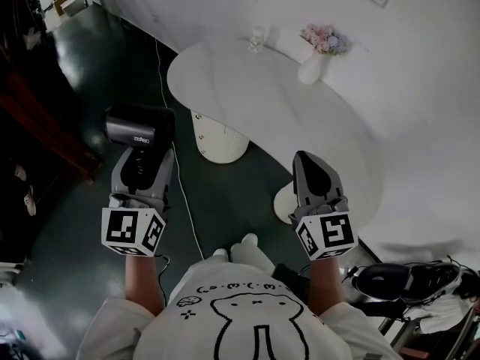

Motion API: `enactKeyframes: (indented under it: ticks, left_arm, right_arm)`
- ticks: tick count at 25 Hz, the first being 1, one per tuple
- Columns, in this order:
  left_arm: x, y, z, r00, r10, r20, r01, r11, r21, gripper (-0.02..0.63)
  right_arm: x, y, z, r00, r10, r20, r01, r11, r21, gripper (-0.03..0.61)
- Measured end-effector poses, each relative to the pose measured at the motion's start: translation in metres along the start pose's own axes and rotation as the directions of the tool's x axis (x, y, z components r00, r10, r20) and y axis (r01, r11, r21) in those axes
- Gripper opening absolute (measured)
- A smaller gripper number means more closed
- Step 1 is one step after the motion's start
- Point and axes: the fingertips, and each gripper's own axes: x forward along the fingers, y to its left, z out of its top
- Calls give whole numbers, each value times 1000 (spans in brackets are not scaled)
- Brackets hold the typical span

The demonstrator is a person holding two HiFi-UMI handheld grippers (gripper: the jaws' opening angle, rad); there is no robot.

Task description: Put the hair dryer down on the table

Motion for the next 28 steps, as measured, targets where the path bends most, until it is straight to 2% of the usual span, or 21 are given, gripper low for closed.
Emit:
enactKeyframes:
  ticks: [6, 13, 20, 28]
  left_arm:
    - [25, 12, -8, 1000, 22, 13, -23, 1000, 2, 241]
    - [65, 38, -1, 998, 51, 30, -51, 998, 23, 241]
    - [131, 72, 0, 997, 70, 33, -71, 997, 28, 241]
    - [227, 98, -3, 999, 41, 18, -41, 999, 32, 241]
  right_arm:
    - [31, -19, -13, 1000, 8, 4, -8, 999, 31, -3]
    - [92, -31, -9, 998, 50, 27, -51, 998, 39, -3]
    - [173, -48, -7, 996, 80, 43, -81, 996, 41, -3]
    - [255, -90, -12, 998, 51, 36, -54, 995, 82, -3]
